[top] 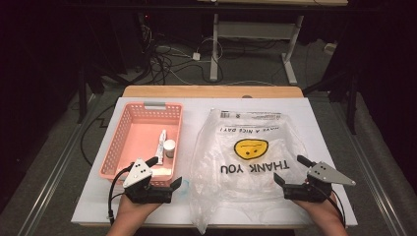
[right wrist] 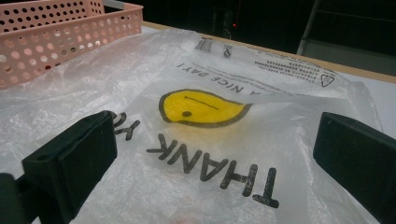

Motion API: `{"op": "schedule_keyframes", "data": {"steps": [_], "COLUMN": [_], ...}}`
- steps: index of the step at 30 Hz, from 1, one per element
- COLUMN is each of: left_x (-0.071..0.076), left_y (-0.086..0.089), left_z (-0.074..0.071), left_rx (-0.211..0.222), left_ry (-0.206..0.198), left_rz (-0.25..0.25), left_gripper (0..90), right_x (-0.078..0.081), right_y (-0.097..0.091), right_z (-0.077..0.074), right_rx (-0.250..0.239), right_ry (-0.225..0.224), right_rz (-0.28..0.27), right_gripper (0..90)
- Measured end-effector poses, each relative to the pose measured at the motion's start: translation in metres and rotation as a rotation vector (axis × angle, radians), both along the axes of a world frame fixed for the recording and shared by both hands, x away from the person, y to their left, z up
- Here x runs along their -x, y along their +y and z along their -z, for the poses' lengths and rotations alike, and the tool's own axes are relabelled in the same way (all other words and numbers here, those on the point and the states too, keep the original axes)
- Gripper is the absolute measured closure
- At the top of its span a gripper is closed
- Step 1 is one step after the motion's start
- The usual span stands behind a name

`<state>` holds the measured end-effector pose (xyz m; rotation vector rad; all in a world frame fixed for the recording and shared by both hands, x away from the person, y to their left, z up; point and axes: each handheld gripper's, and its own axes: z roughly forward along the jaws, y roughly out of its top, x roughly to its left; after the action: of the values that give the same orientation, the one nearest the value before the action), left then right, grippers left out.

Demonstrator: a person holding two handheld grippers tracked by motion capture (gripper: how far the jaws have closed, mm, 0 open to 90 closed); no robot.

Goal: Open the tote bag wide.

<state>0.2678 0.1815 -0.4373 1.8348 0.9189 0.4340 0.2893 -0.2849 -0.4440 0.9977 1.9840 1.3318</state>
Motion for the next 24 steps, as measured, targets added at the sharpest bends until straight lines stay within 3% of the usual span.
{"op": "schedule_keyframes", "data": {"steps": [5,17,24], "left_x": [0.001,0.005,0.006], "left_y": [0.0,-0.005,-0.007], "left_z": [-0.002,-0.002,0.0], "left_rx": [0.009,0.025,0.023], "left_ry": [-0.004,0.018,0.015], "left_rz": [-0.019,0.022,0.022], "left_gripper": [0.0,0.0,0.0], "right_x": [0.001,-0.001,-0.002], "right_y": [-0.001,0.002,-0.01], "right_z": [-0.001,-0.001,-0.003], "right_rx": [-0.006,0.007,0.012], "right_ry": [0.0,-0.005,-0.002], "right_rz": [-0.014,-0.024,0.0], "right_gripper": [0.0,0.0,0.0]}}
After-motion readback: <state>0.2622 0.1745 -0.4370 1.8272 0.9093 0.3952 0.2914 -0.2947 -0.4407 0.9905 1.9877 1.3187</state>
